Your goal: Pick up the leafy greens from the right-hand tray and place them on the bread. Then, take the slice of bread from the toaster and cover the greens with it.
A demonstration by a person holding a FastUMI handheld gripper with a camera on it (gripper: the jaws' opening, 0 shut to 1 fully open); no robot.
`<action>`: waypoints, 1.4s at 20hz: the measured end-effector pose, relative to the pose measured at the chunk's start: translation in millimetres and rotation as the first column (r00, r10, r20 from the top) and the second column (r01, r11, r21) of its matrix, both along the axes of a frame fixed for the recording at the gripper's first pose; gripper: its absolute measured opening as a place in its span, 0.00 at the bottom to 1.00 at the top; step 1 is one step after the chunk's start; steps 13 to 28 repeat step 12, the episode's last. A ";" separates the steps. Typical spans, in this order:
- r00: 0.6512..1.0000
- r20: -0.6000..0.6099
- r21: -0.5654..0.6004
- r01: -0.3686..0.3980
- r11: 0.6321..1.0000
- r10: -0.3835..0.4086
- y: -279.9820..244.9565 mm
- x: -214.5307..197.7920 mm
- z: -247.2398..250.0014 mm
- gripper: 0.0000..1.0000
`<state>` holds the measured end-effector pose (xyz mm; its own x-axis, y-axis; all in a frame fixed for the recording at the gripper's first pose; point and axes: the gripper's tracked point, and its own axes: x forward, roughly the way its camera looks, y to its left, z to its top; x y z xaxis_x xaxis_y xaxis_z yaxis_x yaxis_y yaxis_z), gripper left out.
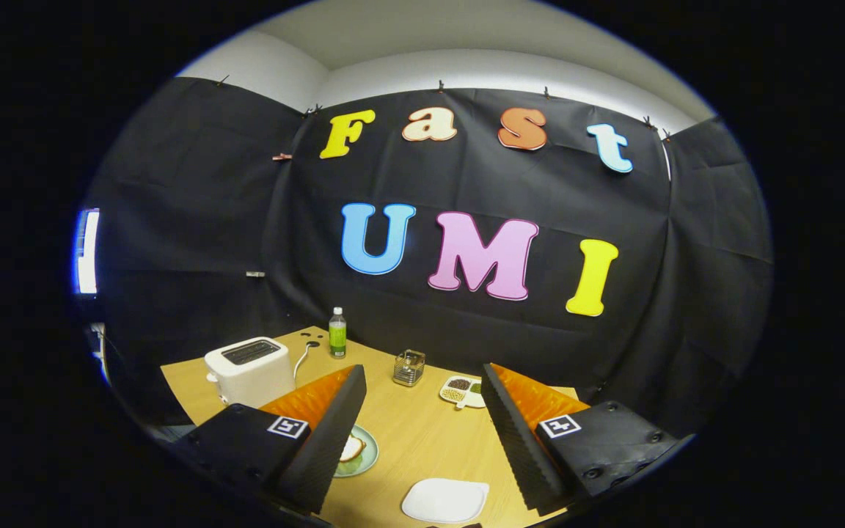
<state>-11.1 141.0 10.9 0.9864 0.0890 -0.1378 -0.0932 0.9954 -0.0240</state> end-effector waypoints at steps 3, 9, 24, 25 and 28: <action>0.999 0.010 0.004 -0.034 0.999 0.034 -7.4 -1.6 -4.5 0.98; 0.999 0.008 0.040 -0.042 0.998 0.042 -23.6 6.0 -18.1 0.98; 0.999 -0.005 0.048 -0.054 0.997 0.054 -28.0 4.7 -27.3 0.98; 0.999 -0.005 0.048 -0.054 0.997 0.054 -28.0 4.7 -27.3 0.98; 0.999 -0.005 0.048 -0.054 0.997 0.054 -28.0 4.7 -27.3 0.98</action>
